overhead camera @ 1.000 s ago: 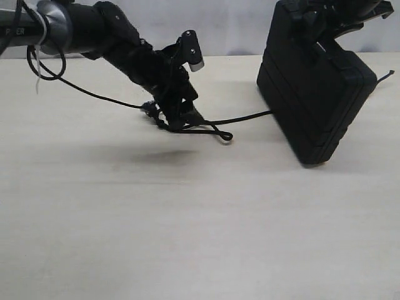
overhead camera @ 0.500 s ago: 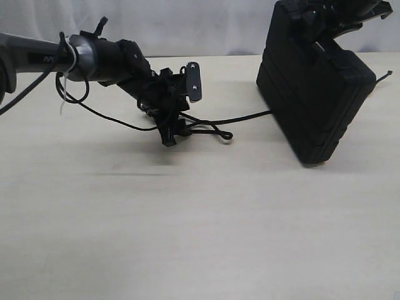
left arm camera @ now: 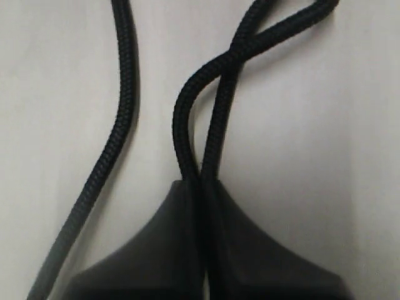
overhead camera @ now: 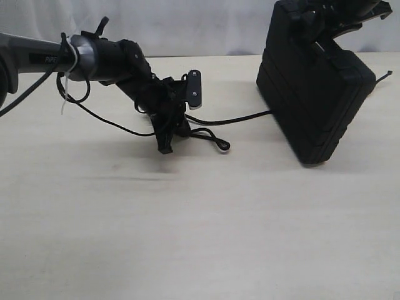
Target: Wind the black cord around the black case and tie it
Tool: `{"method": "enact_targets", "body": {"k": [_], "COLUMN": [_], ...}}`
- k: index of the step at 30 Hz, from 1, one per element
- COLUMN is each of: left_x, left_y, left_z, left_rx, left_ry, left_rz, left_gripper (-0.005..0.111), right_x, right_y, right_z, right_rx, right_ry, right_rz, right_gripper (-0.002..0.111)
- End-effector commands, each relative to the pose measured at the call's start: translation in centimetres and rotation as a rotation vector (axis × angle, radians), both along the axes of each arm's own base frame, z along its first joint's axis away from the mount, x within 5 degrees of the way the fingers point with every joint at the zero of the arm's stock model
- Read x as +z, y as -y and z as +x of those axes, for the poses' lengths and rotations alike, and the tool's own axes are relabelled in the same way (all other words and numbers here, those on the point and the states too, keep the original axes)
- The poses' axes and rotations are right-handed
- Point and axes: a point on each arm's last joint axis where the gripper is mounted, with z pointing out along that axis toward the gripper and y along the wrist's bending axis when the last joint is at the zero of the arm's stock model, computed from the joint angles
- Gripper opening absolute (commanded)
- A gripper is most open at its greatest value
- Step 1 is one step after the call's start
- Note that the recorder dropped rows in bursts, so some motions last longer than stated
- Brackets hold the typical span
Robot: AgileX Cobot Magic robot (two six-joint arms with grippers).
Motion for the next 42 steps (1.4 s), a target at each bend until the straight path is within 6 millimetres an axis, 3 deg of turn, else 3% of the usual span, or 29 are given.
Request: {"method": "enact_targets", "body": {"k": [1, 5, 10, 17, 19, 25, 34, 35, 37, 38, 42], "left_x": [1.4, 3.8, 4.4, 4.3, 4.2, 2.8, 0.9, 0.9, 0.9, 1.1, 2.0], "left_y": [-0.1, 0.0, 1.0, 1.7, 2.0, 1.1, 1.3, 1.3, 1.4, 1.9, 4.4], "left_z": [-1.7, -2.8, -3.1, -4.2, -4.6, -5.0, -4.2, -4.2, -4.6, -4.9, -5.6], "left_rx": [-0.084, -0.126, -0.073, -0.156, -0.234, -0.450, -0.395, -0.395, -0.397, -0.378, -0.280], "left_ry": [-0.126, -0.204, -0.263, -0.304, -0.279, -0.151, -0.111, -0.111, -0.155, -0.186, -0.244], "left_rz": [0.009, -0.028, -0.156, -0.132, -0.105, 0.228, 0.228, 0.228, 0.212, 0.162, -0.069], "left_gripper": [0.000, 0.000, 0.001, 0.046, 0.052, 0.051, 0.050, 0.046, 0.020, 0.002, 0.000], "right_x": [-0.9, -0.9, -0.9, -0.9, -0.9, -0.9, -0.9, -0.9, -0.9, -0.9, -0.9], "right_y": [-0.1, -0.1, -0.1, -0.1, -0.1, -0.1, -0.1, -0.1, -0.1, -0.1, -0.1], "right_z": [0.2, 0.2, 0.2, 0.2, 0.2, 0.2, 0.2, 0.2, 0.2, 0.2, 0.2], "right_rx": [0.012, 0.012, 0.012, 0.012, 0.012, 0.012, 0.012, 0.012, 0.012, 0.012, 0.012], "right_ry": [-0.028, -0.028, -0.028, -0.028, -0.028, -0.028, -0.028, -0.028, -0.028, -0.028, -0.028], "right_rz": [-0.002, -0.002, -0.002, -0.002, -0.002, -0.002, -0.002, -0.002, -0.002, -0.002, -0.002], "right_gripper": [0.004, 0.004, 0.004, 0.004, 0.004, 0.004, 0.004, 0.004, 0.004, 0.004, 0.004]}}
